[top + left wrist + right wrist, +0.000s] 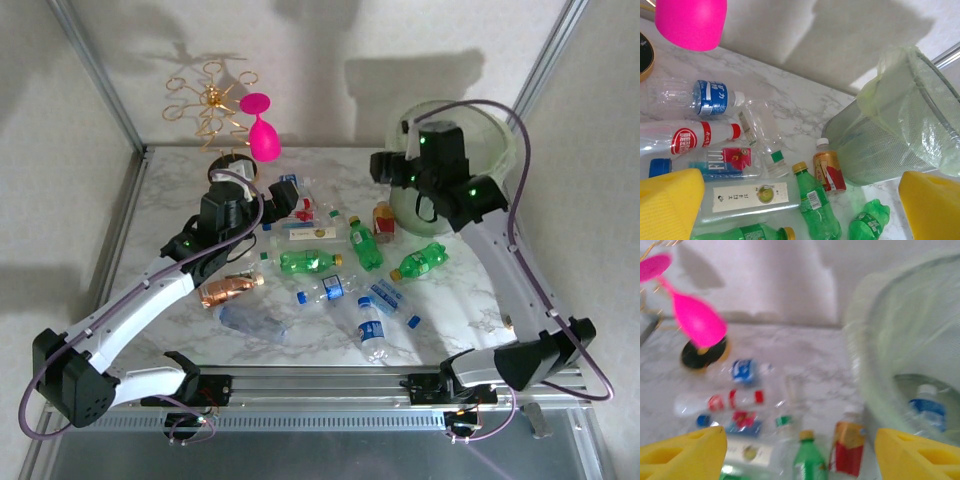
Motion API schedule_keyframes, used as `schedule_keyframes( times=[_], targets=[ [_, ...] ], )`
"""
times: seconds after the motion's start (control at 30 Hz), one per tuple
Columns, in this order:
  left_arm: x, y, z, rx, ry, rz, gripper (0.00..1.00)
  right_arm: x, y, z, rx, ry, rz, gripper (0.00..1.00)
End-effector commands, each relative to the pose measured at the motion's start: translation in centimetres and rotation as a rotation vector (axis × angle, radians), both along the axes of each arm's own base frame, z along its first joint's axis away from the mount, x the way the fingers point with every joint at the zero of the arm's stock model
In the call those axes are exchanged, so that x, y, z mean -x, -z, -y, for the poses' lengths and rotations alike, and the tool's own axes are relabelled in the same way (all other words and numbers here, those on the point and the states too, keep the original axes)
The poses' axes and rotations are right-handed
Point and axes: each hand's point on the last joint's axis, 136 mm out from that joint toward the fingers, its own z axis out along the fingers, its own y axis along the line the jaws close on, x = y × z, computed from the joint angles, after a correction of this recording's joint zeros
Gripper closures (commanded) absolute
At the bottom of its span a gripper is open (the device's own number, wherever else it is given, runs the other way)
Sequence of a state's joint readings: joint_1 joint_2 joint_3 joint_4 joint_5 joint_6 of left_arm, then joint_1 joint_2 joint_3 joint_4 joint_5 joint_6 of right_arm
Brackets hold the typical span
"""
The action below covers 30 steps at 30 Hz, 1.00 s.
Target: Put the plastic bottles in the bin
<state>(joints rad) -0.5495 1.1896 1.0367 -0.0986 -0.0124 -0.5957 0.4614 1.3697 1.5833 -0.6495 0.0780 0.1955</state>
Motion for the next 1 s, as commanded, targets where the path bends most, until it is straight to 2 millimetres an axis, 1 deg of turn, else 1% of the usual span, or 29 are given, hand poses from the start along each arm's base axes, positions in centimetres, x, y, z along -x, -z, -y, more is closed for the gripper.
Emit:
schedule_keyframes(
  times=[0.0,0.03,0.13,0.27,0.3,0.33,0.43,0.5,0.57,0.63,0.7,0.73,0.77,0.8,0.83,0.9,0.97],
  targets=[
    [0.8,-1.8,-0.6,0.017,-0.023,0.010,0.01,3.3,1.9,-2.1,-0.024,-0.112,-0.042,0.23],
    [1.1,-1.6,-0.8,0.019,-0.027,0.001,0.01,4.1,2.3,-2.5,-0.039,-0.124,-0.058,0.24],
    [2.1,-0.6,-1.9,0.020,-0.064,-0.037,0.01,6.3,4.5,-4.0,-0.030,-0.199,-0.145,0.26],
    [3.0,2.5,-4.9,0.006,-0.199,-0.123,0.00,8.6,8.0,-6.0,0.109,-0.269,-0.230,0.27],
    [3.2,3.5,-5.9,-0.010,-0.245,-0.160,0.00,9.2,9.0,-6.6,0.149,-0.290,-0.250,0.27],
    [3.4,4.2,-6.7,-0.025,-0.272,-0.195,0.00,9.4,9.7,-6.7,0.180,-0.289,-0.265,0.27],
    [4.4,6.0,-8.1,-0.078,-0.286,-0.268,0.00,9.4,11.6,-6.9,0.233,-0.269,-0.304,0.27],
    [5.4,7.1,-8.0,-0.073,-0.259,-0.288,0.00,9.0,12.9,-6.4,0.270,-0.241,-0.316,0.28],
    [6.6,8.7,-7.6,-0.058,-0.221,-0.332,0.01,8.4,14.3,-6.0,0.302,-0.221,-0.342,0.29],
    [8.3,11.0,-7.1,-0.076,-0.171,-0.403,0.00,7.8,15.7,-5.8,0.304,-0.217,-0.378,0.29],
    [9.6,13.2,-5.9,-0.086,-0.097,-0.463,0.00,7.1,16.9,-5.5,0.309,-0.198,-0.402,0.31],
    [10.0,13.8,-5.5,-0.074,-0.071,-0.477,0.00,6.2,17.5,-4.7,0.301,-0.175,-0.418,0.31],
    [10.0,13.7,-4.9,-0.054,-0.044,-0.466,0.00,5.8,18.2,-4.5,0.294,-0.164,-0.429,0.31],
    [9.8,13.0,-4.5,-0.032,-0.023,-0.437,0.00,5.4,18.6,-4.4,0.292,-0.159,-0.433,0.32],
    [9.4,11.9,-4.1,-0.012,-0.007,-0.392,0.00,5.0,19.1,-4.3,0.295,-0.151,-0.440,0.32],
    [8.5,9.0,-3.6,0.005,0.014,-0.290,0.00,4.2,20.1,-3.9,0.306,-0.133,-0.458,0.32],
    [7.6,6.2,-3.3,-0.009,0.029,-0.185,0.00,3.6,21.0,-3.5,0.304,-0.123,-0.471,0.32]
  ],
)
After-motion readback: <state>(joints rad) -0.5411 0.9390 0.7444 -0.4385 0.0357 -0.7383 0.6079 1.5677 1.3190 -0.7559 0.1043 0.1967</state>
